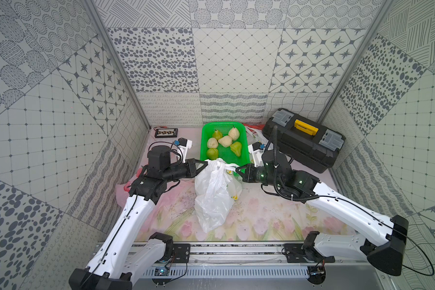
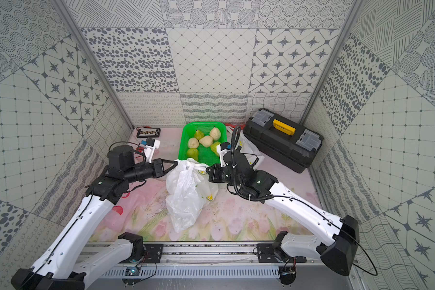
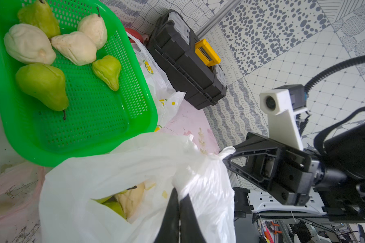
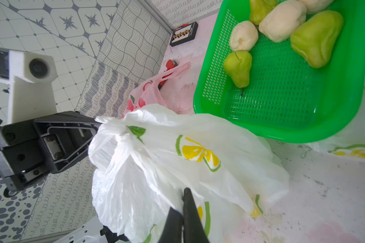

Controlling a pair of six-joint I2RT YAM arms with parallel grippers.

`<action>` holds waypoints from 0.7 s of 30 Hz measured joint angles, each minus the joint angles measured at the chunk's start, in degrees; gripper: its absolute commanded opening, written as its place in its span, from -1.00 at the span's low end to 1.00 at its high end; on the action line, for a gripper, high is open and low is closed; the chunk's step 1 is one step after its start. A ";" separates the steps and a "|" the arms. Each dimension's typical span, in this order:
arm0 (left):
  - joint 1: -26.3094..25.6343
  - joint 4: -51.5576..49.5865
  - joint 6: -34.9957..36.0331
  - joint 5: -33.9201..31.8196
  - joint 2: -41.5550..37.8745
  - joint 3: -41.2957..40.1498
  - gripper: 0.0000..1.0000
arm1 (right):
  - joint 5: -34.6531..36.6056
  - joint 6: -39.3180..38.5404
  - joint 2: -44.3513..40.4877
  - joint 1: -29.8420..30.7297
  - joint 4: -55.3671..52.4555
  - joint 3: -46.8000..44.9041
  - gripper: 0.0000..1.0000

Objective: Place the pears into plastic bags & tie knots
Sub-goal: Tie the plastic bag at the center of the board.

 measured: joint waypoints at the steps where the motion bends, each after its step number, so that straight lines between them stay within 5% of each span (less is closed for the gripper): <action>1: 0.09 -0.79 0.39 0.31 -0.04 -0.11 -1.00 | -0.17 -0.11 -0.17 -0.17 -0.35 -0.48 -1.00; 21: 8.17 -10.32 2.19 1.20 -4.68 -4.02 -1.00 | -3.10 0.26 0.63 -4.52 -1.97 -7.54 -1.00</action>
